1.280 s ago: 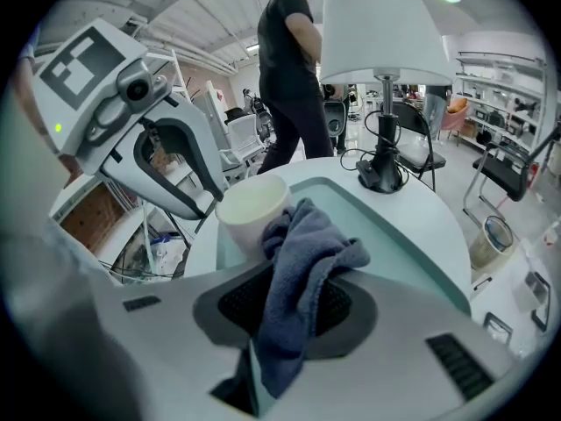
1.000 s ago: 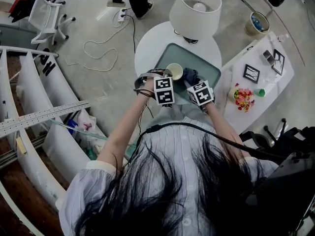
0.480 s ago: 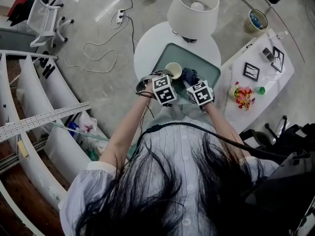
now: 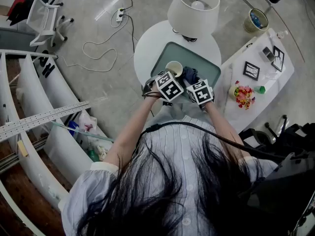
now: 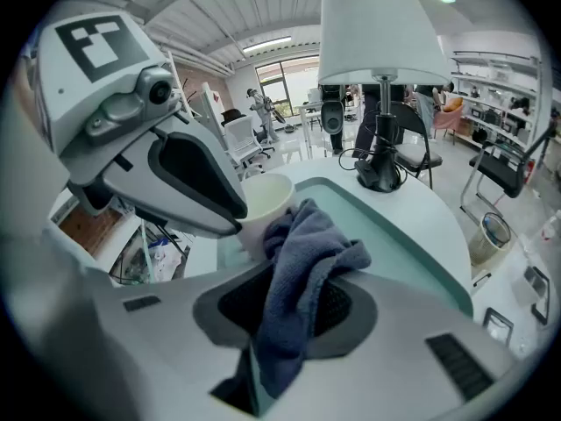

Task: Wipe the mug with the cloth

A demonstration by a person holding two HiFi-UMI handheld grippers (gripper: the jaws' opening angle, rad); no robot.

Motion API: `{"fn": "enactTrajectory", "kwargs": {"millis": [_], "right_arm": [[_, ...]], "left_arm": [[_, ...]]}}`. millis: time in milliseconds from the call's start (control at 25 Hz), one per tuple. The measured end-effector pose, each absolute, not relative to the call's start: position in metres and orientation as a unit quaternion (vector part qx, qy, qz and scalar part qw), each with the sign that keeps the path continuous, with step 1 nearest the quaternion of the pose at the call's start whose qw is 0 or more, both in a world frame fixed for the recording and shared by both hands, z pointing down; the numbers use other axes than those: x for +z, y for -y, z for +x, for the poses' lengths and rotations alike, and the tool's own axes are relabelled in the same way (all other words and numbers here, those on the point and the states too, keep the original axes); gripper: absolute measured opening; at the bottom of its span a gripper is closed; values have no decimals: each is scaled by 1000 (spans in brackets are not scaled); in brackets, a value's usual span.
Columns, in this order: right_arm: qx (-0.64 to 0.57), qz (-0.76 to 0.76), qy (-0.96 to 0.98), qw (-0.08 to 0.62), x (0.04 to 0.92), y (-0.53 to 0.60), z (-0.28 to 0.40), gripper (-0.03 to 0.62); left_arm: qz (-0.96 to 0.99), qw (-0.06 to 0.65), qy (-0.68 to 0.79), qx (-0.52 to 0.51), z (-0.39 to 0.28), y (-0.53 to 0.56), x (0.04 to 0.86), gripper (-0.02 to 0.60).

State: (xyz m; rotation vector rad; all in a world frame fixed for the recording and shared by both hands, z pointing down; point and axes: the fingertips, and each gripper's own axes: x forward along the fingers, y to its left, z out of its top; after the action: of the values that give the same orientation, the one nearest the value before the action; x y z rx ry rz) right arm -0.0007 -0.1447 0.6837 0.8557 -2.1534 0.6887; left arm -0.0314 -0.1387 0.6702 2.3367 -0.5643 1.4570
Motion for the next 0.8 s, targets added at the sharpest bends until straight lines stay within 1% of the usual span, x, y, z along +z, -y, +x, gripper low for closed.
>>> {"fn": "enactTrajectory", "kwargs": {"millis": [160,400,480,640,720,800], "right_arm": [[264,330,834,354,683,142,-2,94],[264,327,835,355,682,138,-3,94],[267,328,835,353,681,138,-3,94],[270,327,835,351,683,139,-1,94],[271,329,834,350,682,138,-2,94],[272,330,834,349,681,137,-4,94]], "left_arm": [[810,216,249,485,-27,145,669,64],[792,325,306,416,-20,154,664,64],[787,345,324,396,-20,161,667,64],[788,355,329,380,-20,165,652,65],[803,335,307,385,-19,162,645,66],[822,298,282,396,-22,157,638,66]]}}
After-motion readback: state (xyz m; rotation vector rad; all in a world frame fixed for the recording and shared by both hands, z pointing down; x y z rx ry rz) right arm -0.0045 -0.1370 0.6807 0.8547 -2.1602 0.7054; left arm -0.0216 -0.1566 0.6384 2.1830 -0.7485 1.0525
